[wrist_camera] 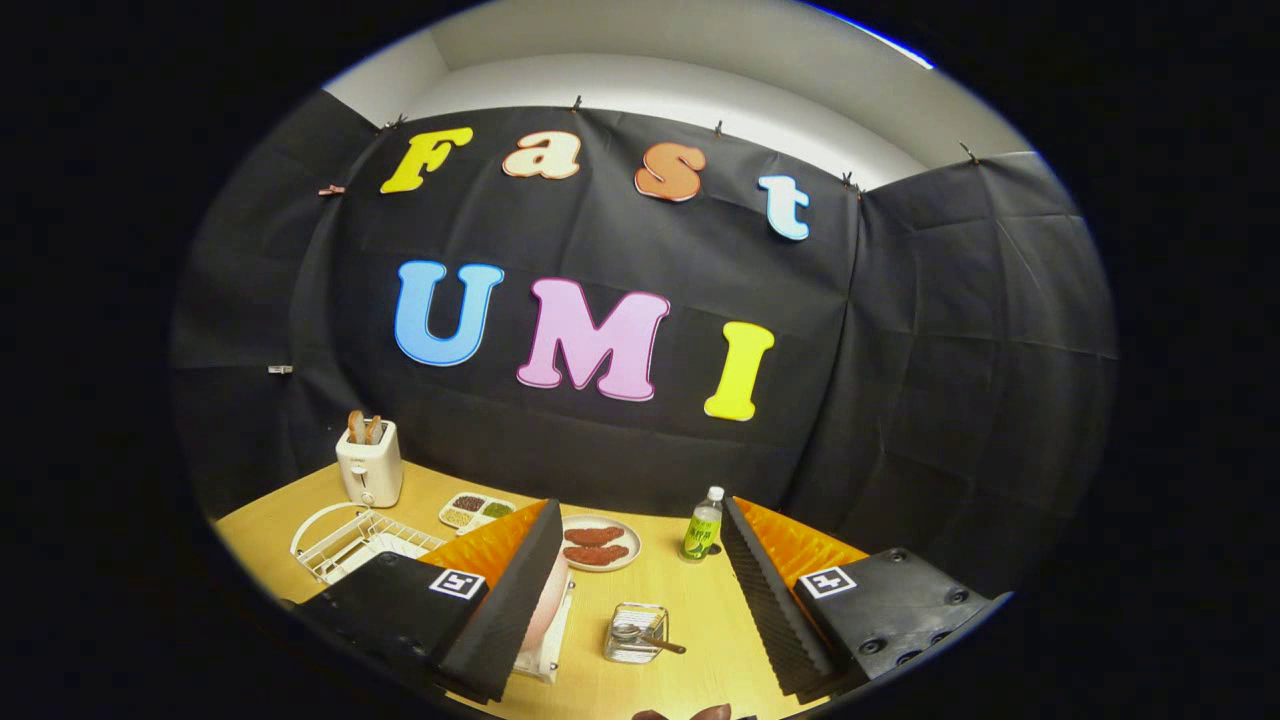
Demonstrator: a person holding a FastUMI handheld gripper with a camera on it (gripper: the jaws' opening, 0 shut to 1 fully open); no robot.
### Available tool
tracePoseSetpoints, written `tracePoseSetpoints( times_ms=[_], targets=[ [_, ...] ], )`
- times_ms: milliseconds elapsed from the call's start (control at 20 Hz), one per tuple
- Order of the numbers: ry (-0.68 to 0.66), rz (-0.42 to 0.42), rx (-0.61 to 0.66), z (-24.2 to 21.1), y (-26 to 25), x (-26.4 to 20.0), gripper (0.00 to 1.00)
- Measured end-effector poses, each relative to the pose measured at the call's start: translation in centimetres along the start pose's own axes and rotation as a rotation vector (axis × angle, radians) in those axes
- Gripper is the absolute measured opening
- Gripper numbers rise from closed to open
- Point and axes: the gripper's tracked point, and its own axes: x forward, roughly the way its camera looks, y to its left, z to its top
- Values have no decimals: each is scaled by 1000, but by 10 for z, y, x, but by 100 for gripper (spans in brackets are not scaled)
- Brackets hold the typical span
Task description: Take the plate from the dish rack, then take the spoon from the basket and place it into the plate.
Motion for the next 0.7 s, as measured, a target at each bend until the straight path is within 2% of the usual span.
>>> tracePoseSetpoints(
  times_ms=[400,700],
  targets=[
    [267,44,2,-73,57,44,98],
    [486,21,32,-139,81,85,97]
  ],
)
